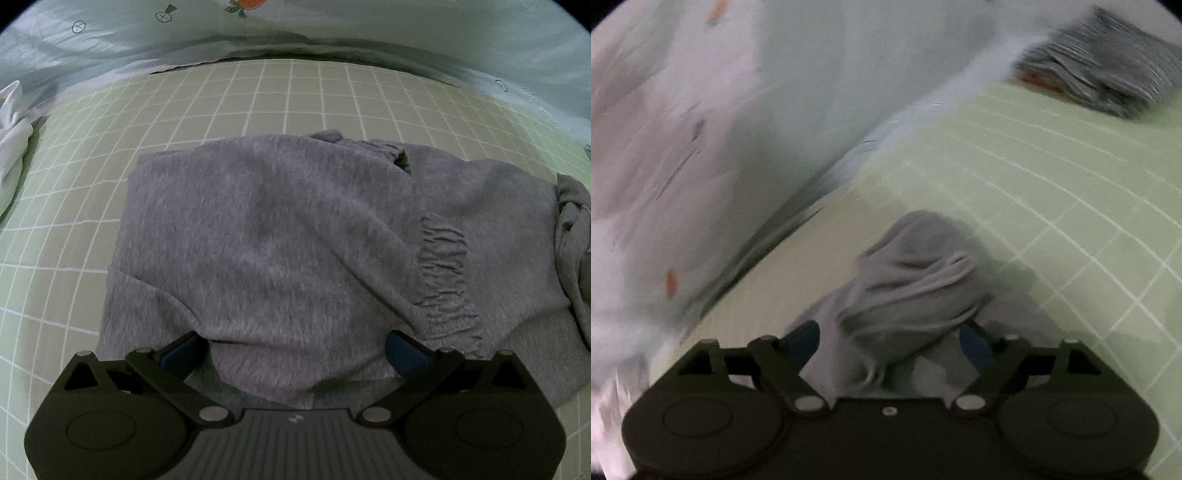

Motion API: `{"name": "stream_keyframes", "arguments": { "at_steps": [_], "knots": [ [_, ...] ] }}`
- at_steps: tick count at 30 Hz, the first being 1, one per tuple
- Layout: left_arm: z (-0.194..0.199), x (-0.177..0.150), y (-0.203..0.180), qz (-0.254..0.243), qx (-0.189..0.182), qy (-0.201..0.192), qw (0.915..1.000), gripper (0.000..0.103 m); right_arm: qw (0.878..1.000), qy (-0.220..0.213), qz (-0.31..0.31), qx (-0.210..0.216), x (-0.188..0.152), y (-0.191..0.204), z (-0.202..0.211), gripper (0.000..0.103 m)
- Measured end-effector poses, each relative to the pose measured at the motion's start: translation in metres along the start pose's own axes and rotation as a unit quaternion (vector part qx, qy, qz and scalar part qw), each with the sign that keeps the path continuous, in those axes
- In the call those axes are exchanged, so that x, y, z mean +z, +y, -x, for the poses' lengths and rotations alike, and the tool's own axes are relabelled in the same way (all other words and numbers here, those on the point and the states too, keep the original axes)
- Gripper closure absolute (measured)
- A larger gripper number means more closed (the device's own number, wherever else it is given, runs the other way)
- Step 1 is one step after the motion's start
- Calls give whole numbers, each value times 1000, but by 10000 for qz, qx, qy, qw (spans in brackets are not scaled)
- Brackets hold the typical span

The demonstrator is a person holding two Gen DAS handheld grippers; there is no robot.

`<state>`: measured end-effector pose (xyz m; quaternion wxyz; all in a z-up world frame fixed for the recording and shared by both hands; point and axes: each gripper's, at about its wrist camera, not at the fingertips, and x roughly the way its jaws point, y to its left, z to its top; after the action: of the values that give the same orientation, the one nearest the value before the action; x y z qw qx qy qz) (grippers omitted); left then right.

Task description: Fold clothes

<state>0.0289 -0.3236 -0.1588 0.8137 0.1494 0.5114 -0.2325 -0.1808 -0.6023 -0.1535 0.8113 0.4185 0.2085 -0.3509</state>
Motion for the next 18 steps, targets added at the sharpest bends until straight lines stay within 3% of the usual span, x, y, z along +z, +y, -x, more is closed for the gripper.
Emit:
{"name": "stream_keyframes", "arguments": {
  "at_steps": [4,5,7,8,9,12,16,17,18],
  "knots": [
    [0,0,0,0,2,-16,10000,0,9988,4,362,-336,6,8,-18,19],
    [0,0,0,-2,0,-17,10000,0,9977,39,502,-459,7,11,-23,24],
    [0,-1,1,-7,-4,-19,10000,0,9961,67,764,-435,6,13,-28,58],
    [0,-1,1,-8,-5,-24,10000,0,9949,80,942,-364,6,18,-27,87],
    [0,-1,1,-9,-5,-30,10000,0,9932,95,1129,-284,6,23,-26,91],
    [0,-2,2,-9,-5,-42,10000,0,9807,15,1904,440,-2,61,-15,94],
    [0,-2,2,-19,-9,-34,10000,0,9526,71,2717,1370,-18,107,-4,93],
    [0,-2,2,-18,-10,-35,10000,0,9489,165,2791,1467,-23,115,-5,79],
    [0,-2,2,-16,-11,-37,10000,0,9449,259,2864,1563,-28,123,-5,47]
  ]
}}
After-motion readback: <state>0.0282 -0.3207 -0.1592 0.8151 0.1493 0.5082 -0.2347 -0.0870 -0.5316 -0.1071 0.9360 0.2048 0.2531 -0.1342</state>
